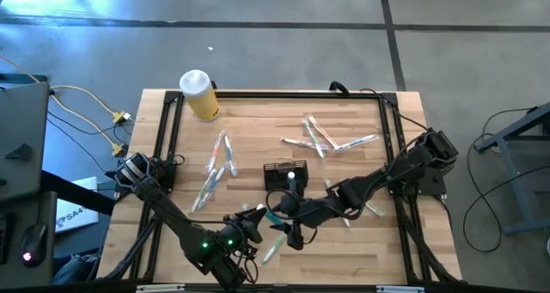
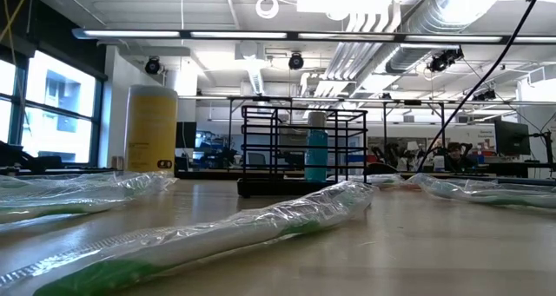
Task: Pick & Place toothbrushing station
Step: Put the blue mouthwash into the wire organizer
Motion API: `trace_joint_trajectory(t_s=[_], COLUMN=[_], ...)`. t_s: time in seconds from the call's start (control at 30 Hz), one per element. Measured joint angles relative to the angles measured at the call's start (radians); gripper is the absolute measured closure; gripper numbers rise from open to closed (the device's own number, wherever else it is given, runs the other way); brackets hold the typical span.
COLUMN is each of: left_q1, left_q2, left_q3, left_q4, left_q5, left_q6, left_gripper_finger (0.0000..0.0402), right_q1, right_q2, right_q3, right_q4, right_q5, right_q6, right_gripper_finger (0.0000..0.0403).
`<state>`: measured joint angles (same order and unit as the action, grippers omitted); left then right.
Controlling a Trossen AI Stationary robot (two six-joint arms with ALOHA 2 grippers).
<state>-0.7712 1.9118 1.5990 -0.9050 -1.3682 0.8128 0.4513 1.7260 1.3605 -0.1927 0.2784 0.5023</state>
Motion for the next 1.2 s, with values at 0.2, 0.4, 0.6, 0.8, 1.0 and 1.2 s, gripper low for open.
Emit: trace_joint_trajectory(t_s=[0.2,0.4,0.6,0.8,1.0,1.2], left_q1=[-0.001,-0.002,-0.001,-0.001,-0.001,-0.002], left_q2=[0.0,0.0,0.0,0.0,0.0,0.0], left_q3=[0.0,0.0,0.0,0.0,0.0,0.0], left_q4=[0.0,0.026,0.035,0.045,0.049,0.043], left_q5=[-0.01,-0.017,-0.022,-0.028,-0.01,-0.012], left_q6=[-0.003,-0.004,-0.001,-0.009,-0.094,-0.186], left_gripper_finger=[0.0322,0.0322,0.0322,0.0281,0.0226,0.0213], right_q1=[-0.012,-0.02,-0.027,-0.028,-0.028,-0.028], right_q2=[0.0,0.0,0.0,-0.002,0.0,0.0], right_q3=[0.0,0.0,0.0,0.0,0.0,0.0], right_q4=[0.0,-0.007,-0.019,-0.027,-0.043,-0.052], right_q5=[-0.046,-0.071,-0.077,-0.08,-0.08,-0.073], right_q6=[0.0,0.0,0.005,-0.009,-0.037,-0.039], right_gripper_finger=[0.0219,0.0288,0.0343,0.0339,0.0348,0.0349])
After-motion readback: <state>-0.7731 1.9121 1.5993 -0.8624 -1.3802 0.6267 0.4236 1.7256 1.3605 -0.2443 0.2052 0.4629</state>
